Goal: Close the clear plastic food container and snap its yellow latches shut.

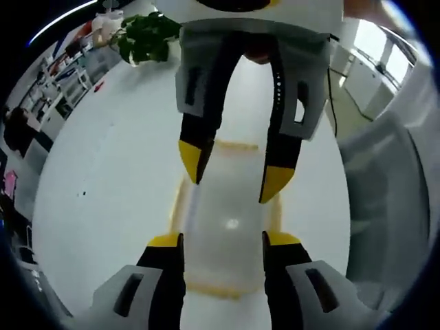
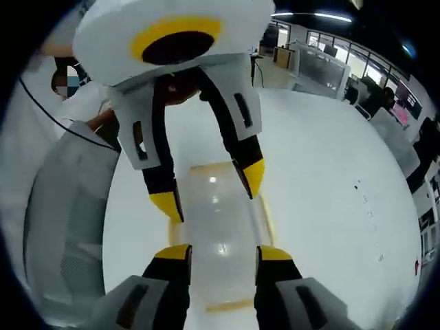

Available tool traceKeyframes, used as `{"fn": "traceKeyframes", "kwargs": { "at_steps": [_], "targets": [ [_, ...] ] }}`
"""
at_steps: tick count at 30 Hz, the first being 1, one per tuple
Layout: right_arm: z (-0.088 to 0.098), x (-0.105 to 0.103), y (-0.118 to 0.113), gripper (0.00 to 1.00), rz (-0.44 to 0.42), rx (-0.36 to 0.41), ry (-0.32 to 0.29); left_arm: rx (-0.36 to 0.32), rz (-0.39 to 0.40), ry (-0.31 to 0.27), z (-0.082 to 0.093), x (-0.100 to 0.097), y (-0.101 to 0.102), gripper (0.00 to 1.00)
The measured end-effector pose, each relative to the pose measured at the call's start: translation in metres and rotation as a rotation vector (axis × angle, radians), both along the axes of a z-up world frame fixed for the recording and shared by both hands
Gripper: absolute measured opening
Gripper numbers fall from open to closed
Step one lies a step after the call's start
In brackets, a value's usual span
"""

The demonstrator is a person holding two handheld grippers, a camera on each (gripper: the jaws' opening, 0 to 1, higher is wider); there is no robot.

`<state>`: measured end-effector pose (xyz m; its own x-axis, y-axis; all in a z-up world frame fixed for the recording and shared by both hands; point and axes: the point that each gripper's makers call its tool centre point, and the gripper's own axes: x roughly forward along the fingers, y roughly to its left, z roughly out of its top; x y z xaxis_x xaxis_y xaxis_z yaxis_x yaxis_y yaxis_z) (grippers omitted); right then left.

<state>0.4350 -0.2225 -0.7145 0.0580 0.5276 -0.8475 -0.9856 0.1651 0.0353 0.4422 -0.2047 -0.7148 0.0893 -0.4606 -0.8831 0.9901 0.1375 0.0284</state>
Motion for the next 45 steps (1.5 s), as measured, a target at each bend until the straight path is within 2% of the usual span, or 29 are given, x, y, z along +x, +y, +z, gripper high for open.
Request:
{"fn": "traceKeyframes", "kwargs": {
  "at_steps": [19,34,39,41,45],
  "targets": [
    [-0.001,0.003,0.004,0.35,-0.01,0.012,0.005,-0.01,0.005,-0.002,-0.002,0.003,-0.004,0.43],
    [-0.005,-0.017,0.005,0.39,0.015,0.008,0.023,-0.002,0.002,0.004,-0.007,0.012,-0.005,0.42],
    [-0.008,-0.025,0.003,0.4,0.023,-0.005,0.012,-0.006,0.014,0.025,-0.009,0.017,-0.005,0.42],
    [-0.009,-0.026,0.002,0.4,0.021,-0.005,-0.011,-0.014,0.008,0.035,-0.008,0.018,-0.007,0.42],
    [-0.01,-0.032,0.005,0.42,0.016,0.009,-0.012,-0.007,-0.008,0.054,-0.007,0.022,-0.008,0.43]
  ]
}}
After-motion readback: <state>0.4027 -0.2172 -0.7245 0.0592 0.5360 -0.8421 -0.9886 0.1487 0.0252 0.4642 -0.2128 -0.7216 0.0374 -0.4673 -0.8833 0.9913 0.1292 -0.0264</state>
